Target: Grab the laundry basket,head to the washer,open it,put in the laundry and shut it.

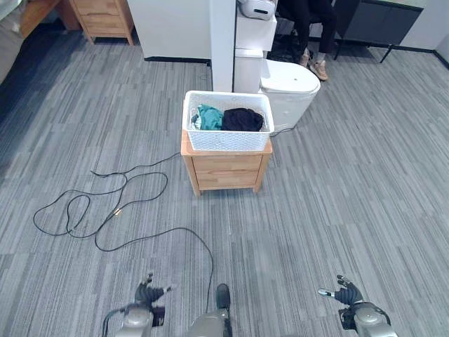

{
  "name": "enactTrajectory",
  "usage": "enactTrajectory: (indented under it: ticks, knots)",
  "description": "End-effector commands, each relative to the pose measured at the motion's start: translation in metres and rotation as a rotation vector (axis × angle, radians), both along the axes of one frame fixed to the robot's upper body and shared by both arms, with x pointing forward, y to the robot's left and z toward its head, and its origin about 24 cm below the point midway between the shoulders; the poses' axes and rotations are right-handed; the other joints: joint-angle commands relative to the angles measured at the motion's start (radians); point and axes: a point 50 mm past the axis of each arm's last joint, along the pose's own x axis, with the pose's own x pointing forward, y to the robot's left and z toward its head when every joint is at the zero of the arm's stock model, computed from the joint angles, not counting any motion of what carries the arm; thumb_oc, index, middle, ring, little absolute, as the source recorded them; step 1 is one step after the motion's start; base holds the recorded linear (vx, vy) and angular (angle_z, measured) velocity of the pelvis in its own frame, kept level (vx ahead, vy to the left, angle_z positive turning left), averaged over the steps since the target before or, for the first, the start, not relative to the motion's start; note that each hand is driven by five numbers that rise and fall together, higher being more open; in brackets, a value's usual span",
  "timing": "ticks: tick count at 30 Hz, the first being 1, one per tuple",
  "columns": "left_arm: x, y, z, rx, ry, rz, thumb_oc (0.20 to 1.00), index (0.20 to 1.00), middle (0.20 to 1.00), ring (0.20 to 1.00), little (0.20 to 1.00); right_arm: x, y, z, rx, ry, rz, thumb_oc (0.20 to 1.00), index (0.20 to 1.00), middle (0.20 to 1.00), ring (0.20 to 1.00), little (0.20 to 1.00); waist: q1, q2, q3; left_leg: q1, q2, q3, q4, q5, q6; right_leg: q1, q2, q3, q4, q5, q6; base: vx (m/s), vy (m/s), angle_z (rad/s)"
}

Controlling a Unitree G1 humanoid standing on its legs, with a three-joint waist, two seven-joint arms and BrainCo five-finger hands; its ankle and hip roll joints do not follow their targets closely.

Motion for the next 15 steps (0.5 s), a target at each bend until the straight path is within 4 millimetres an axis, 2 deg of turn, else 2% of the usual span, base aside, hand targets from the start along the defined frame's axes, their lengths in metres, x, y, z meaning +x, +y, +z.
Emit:
enactTrajectory:
  ticks: [1, 4, 7, 8, 10, 13, 14, 15]
  knots:
    - [-0.001, 0.006, 0.007, 0.053, -0.023, -0.045, 1.0, 1.0, 1.0, 1.0, 1.0, 0.03, -0.01, 0.023, -0.051, -0.123, 0.042, 1.0, 1.0, 1.0, 1.0, 1.0, -0.014, 0.033, 0.03, 0.03, 0.05, -0.003, 0.084, -0.155, -0.073, -0.075, 0.043, -0.031, -0.199, 0.216, 0.025, 0.31, 0.107, 0.0]
    - [-0.001, 0.005, 0.006, 0.051, -0.013, -0.049, 1.0, 1.0, 1.0, 1.0, 1.0, 0.03, -0.009, 0.022, -0.05, -0.117, 0.055, 1.0, 1.0, 1.0, 1.0, 1.0, -0.046, 0.05, 0.046, 0.109, 0.049, -0.009, 0.06, -0.195, -0.074, -0.149, 0.035, -0.099, -0.281, 0.184, 0.012, 0.35, 0.069, -0.01]
    - [0.0, 0.003, 0.004, 0.048, -0.004, -0.049, 1.0, 1.0, 1.0, 1.0, 1.0, 0.029, -0.009, 0.022, -0.048, -0.113, 0.053, 1.0, 1.0, 1.0, 1.0, 1.0, -0.07, 0.046, 0.069, 0.181, 0.033, -0.019, 0.053, -0.239, -0.077, -0.214, 0.024, -0.149, -0.403, 0.223, 0.022, 0.3, -0.01, 0.19]
    - [0.0, 0.003, 0.004, 0.048, -0.004, -0.049, 1.0, 1.0, 1.0, 1.0, 1.0, 0.029, -0.009, 0.022, -0.048, -0.113, 0.053, 1.0, 1.0, 1.0, 1.0, 1.0, -0.072, 0.048, 0.072, 0.184, 0.034, -0.021, 0.053, -0.241, -0.077, -0.208, 0.025, -0.152, -0.406, 0.223, 0.022, 0.34, -0.059, 0.11]
    - [0.0, 0.001, 0.002, 0.036, -0.003, -0.033, 1.0, 1.0, 1.0, 1.0, 1.0, 0.026, -0.01, 0.02, -0.054, -0.096, 0.054, 1.0, 1.0, 1.0, 1.0, 1.0, -0.088, 0.044, 0.087, 0.237, 0.024, -0.03, 0.06, -0.275, -0.087, -0.266, 0.014, -0.198, -0.498, 0.26, 0.039, 0.34, -0.069, 0.04]
    - [-0.001, -0.001, 0.001, 0.03, -0.005, -0.037, 1.0, 1.0, 1.0, 1.0, 1.0, 0.024, -0.011, 0.019, -0.058, -0.09, 0.052, 1.0, 1.0, 1.0, 1.0, 1.0, -0.097, 0.048, 0.089, 0.267, 0.021, -0.043, 0.064, -0.296, -0.092, -0.288, 0.013, -0.215, -0.526, 0.28, 0.046, 0.26, -0.083, 0.06]
    - [-0.001, -0.003, 0.0, 0.03, -0.006, -0.042, 1.0, 1.0, 1.0, 1.0, 1.0, 0.023, -0.012, 0.019, -0.061, -0.086, 0.05, 1.0, 1.0, 1.0, 1.0, 1.0, -0.103, 0.05, 0.088, 0.287, 0.018, -0.055, 0.062, -0.308, -0.094, -0.303, 0.014, -0.204, -0.522, 0.291, 0.049, 0.49, -0.201, 0.23]
    - [-0.001, -0.004, 0.0, 0.034, -0.005, -0.06, 1.0, 1.0, 1.0, 1.0, 1.0, 0.016, -0.016, 0.017, -0.059, -0.074, 0.036, 1.0, 1.0, 1.0, 1.0, 1.0, -0.109, 0.04, 0.073, 0.316, 0.001, -0.081, 0.072, -0.344, -0.101, -0.278, 0.016, -0.162, -0.531, 0.311, 0.039, 0.52, -0.236, 0.32]
